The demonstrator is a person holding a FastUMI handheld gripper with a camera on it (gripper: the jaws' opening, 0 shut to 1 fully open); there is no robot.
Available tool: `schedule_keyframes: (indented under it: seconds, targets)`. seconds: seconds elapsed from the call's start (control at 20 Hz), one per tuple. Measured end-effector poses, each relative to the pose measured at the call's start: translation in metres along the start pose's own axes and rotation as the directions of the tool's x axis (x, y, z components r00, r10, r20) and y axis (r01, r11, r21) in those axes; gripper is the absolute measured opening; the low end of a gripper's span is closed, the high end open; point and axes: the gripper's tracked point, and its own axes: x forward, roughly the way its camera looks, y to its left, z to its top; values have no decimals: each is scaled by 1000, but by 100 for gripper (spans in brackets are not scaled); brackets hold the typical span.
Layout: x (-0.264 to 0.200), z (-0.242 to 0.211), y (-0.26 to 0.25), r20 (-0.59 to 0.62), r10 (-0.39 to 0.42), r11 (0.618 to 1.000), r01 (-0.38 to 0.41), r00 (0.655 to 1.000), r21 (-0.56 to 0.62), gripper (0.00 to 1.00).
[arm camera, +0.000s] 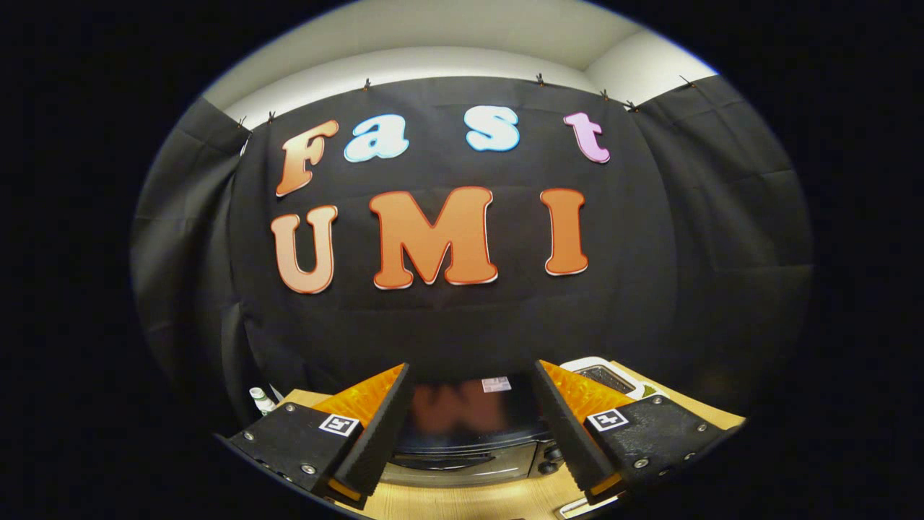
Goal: Open the toaster oven, put the food inside, and close the toaster oven door.
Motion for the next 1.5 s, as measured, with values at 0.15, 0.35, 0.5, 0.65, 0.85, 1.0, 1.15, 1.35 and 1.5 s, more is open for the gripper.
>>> schedule_keyframes:
  seconds: [0.15,0.35,0.5,0.65,0.85,1.0,1.15,1.35,1.5]
  targets:
    - [9,-30,7,-46,-1,1000,0,999,-24,99]
    - [24,-66,24,-106,24,999,-27,994,-30,99]
    - [31,-90,32,-148,31,998,-40,988,-57,99]
    - [38,-111,39,-199,35,997,-48,979,-58,99]
    - [43,-123,44,-233,36,997,-50,972,-52,99]
    - [43,-127,45,-240,37,997,-53,970,-58,100]
    - [35,-126,50,-233,50,996,-65,971,-59,99]
    - [22,-128,57,-250,69,993,-90,966,-73,99]
    - [12,-131,55,-267,67,994,-88,961,-68,100]
